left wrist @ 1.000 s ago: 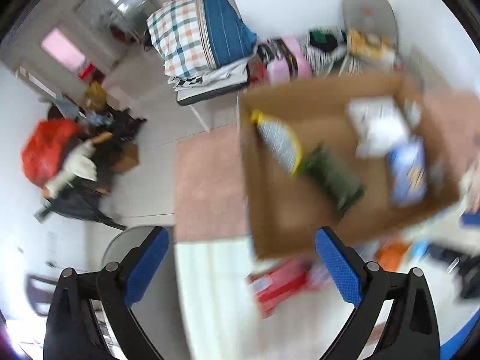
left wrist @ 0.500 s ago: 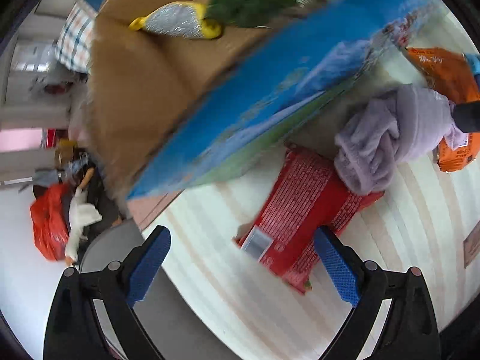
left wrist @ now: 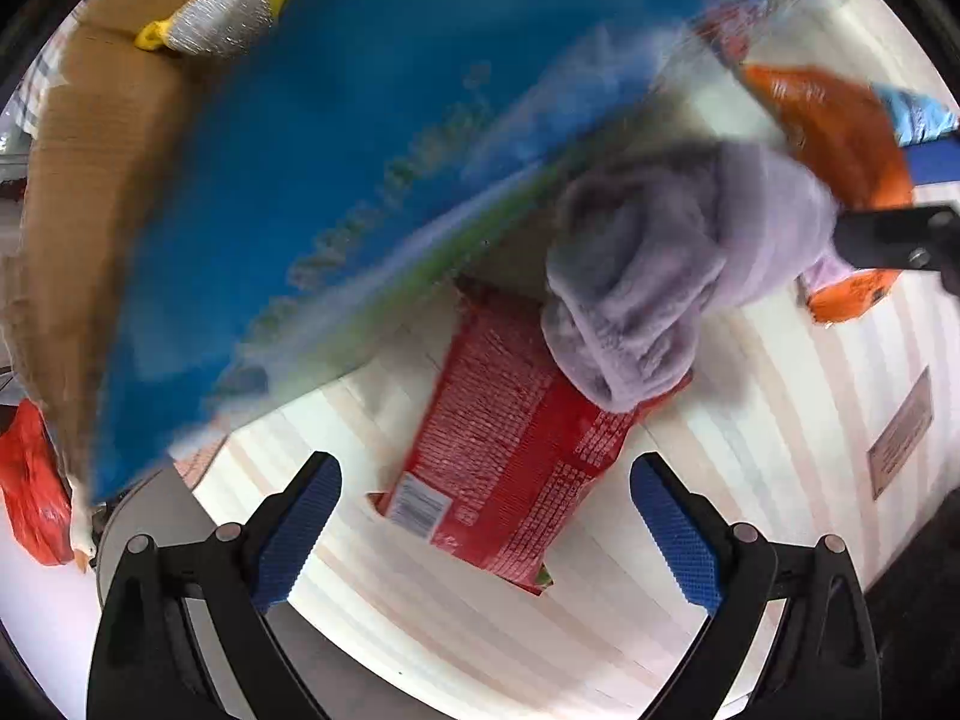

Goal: Organize soft objects
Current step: 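Grasp the orange bag with the right tool while the left tool grasps the red bag, then lower both bags into the box and open both tools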

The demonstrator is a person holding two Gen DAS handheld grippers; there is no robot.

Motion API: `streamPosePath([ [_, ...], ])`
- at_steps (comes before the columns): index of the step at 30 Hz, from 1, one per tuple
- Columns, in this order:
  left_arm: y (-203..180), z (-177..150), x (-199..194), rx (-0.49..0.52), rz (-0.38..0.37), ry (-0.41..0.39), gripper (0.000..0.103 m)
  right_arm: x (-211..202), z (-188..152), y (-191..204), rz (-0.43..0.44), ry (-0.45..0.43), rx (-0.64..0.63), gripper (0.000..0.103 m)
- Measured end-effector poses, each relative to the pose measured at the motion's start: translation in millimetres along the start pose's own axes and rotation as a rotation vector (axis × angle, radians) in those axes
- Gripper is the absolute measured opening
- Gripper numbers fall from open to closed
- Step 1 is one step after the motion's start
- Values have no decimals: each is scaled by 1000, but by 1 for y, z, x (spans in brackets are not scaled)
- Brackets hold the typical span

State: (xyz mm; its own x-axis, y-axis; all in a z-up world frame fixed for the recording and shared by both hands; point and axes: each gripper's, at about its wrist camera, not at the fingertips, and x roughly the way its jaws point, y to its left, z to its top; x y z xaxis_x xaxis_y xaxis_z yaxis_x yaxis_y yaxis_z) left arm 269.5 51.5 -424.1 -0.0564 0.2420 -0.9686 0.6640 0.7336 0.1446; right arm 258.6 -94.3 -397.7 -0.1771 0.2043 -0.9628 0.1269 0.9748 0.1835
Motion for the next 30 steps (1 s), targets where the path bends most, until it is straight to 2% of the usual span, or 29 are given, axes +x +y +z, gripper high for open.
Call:
streamPosePath([
  [1,1,0,2,-9,-13,-9,97,2,-1,-1,7,7,6,73],
  [2,2,0,2,-25,-29,-16,88,3,0,-4,16,16,17,73],
  [3,2,0,2,-39,-50,-19,67,3,3,-3,12,14,16,73],
  [4,4,1,2,-68,-64,-19,64,3,3,-1,1,8,5,72],
  [6,7,-3,3,-140,-106,-14,55,4,4,-2,9,10,-2,55],
  [7,9,-5,2,-175,-129,-17,54,4,2,-1,13,15,-9,51],
  [9,13,-13,4,-244,-159,-1,49,5,0,1,-10,18,-33,49],
  [12,17,-32,10,-431,-270,58,46,8,-10,2,-33,47,-87,47],
  [14,16,-51,18,-570,-347,139,46,10,-21,-2,-45,76,-120,46],
  [16,10,-70,24,-676,-439,187,46,14,-33,-8,-32,125,-134,46],
  [18,0,-80,26,-704,-468,198,46,20,-53,-18,-34,187,-165,46],
  [22,-4,-82,27,-715,-432,179,49,22,-72,-31,-48,227,-173,52],
  [23,-5,-81,28,-704,-419,179,51,21,-75,-34,-49,218,-158,59],
  [25,-23,-67,24,-684,-389,184,51,19,-74,-35,-55,178,-125,63],
  [28,-30,-58,27,-691,-366,180,54,23,-69,-32,-79,144,-85,63],
  [30,-30,-62,30,-694,-356,177,53,24,-70,-29,-82,125,-77,56],
])
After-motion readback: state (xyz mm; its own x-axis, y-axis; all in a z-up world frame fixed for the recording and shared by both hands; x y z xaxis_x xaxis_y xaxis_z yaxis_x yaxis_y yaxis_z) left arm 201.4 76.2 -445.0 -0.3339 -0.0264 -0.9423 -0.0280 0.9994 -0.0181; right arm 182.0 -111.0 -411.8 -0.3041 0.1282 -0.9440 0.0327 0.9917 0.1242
